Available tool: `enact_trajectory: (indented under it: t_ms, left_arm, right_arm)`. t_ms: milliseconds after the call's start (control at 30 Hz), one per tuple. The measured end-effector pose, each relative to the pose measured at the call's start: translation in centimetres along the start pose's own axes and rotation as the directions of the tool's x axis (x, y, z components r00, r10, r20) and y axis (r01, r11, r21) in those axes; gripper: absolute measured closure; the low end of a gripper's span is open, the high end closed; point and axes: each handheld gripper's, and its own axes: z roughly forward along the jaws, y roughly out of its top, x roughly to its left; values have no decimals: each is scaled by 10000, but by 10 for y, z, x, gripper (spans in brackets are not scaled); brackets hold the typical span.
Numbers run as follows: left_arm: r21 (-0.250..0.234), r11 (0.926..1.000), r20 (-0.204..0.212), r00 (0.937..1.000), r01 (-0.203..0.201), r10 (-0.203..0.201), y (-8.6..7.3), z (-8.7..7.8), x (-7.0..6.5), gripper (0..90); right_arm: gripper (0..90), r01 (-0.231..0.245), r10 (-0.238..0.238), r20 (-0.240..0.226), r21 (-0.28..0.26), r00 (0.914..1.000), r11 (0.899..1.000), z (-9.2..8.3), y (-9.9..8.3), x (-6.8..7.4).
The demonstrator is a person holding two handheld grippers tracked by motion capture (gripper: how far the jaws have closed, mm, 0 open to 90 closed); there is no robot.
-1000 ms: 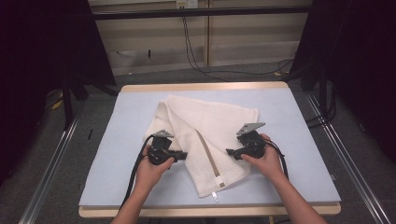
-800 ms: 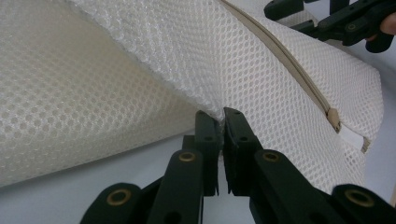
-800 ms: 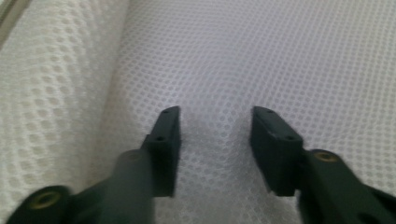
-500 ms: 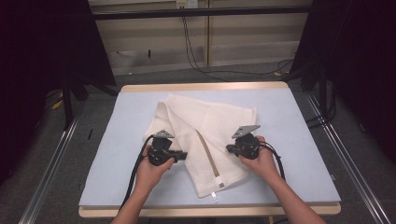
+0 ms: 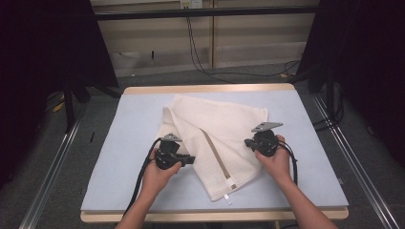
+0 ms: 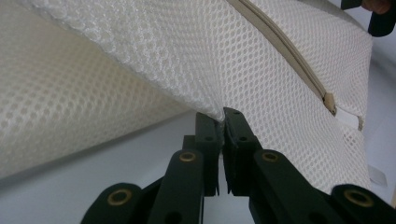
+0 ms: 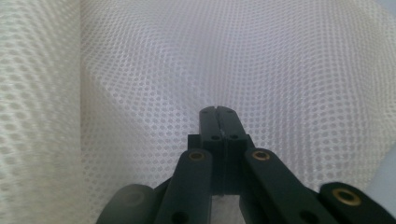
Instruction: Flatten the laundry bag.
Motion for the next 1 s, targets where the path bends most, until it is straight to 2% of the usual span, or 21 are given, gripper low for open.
enact_trajectory:
  t_ms: [133,233,267,333,367,433,467,567,633,667,700,733,767,833,867,900,933,967,1000]
  left_arm:
    - [264,9994,140,9997,-215,211,0,7,-8,856]
    - [408,9985,158,9992,-378,372,-1,8,-12,856]
    - [372,9984,111,9990,-430,426,-2,8,-14,856]
    - [398,9983,153,9990,-415,409,-2,7,-15,855]
    - [387,9983,148,9989,-441,436,-3,5,-15,855]
    - [338,9987,178,9991,-392,386,-3,4,-16,855]
    - [305,9988,176,9991,-386,380,-4,5,-17,855]
    - [329,9986,195,9990,-412,405,-5,4,-18,851]
    - [323,9984,190,9988,-461,455,-5,3,-18,840]
    - [216,9992,188,9992,-346,342,-6,2,-18,827]
    - [196,9991,152,9992,-370,367,-6,1,-18,807]
    - [196,9991,152,9992,-370,367,-6,1,-18,780]
    - [75,9995,53,9995,-299,299,-7,-1,-17,730]
    - [-343,9994,-39,10000,-81,79,-8,-8,-12,642]
    - [-343,9994,-39,10000,-81,79,-8,-8,-12,580]
    - [-632,9978,0,9998,198,-199,-7,-12,-8,527]
    - [-632,9978,0,9998,198,-199,-7,-12,-8,501]
    - [-764,9963,-149,9991,397,-409,-6,-17,-2,451]
    - [-764,9963,-149,9991,397,-409,-6,-17,-2,407]
  right_arm:
    - [900,-12,14,301,-72,9995,10000,-2,-2,-5]
    - [900,-7,9,286,-76,9996,10000,-2,-4,-7]
    - [900,-205,208,231,-136,9995,9997,-2,-4,-6]
    - [899,-91,96,157,-294,9998,9995,-1,-4,-6]
    - [856,115,-101,246,-591,9996,9982,-4,-1,0]
    - [839,137,-118,272,-694,9996,9975,-5,1,2]
    - [838,59,-84,-243,-1049,9997,9945,-8,6,8]
    - [818,217,-298,-628,-1247,9976,9920,-9,14,19]
    - [816,406,-573,-1171,-1406,9915,9892,-7,18,31]
    - [816,451,-665,-1520,-1401,9861,9891,-5,20,35]
    - [817,395,-642,-1761,-1398,9823,9894,-4,20,38]
    - [817,395,-642,-1761,-1398,9823,9894,-4,20,38]
    - [828,469,-723,-2056,-1257,9760,9910,1,21,45]
    - [839,557,-797,-2141,-1159,9736,9917,4,20,46]
    - [845,539,-789,-2306,-1128,9699,9922,4,19,46]
    - [846,539,-792,-2386,-1109,9679,9924,5,19,46]
    - [846,539,-792,-2386,-1109,9679,9924,5,19,46]
    - [850,649,-928,-2521,-1172,9632,9910,4,18,47]
    - [853,681,-960,-2560,-1159,9619,9909,4,18,48]
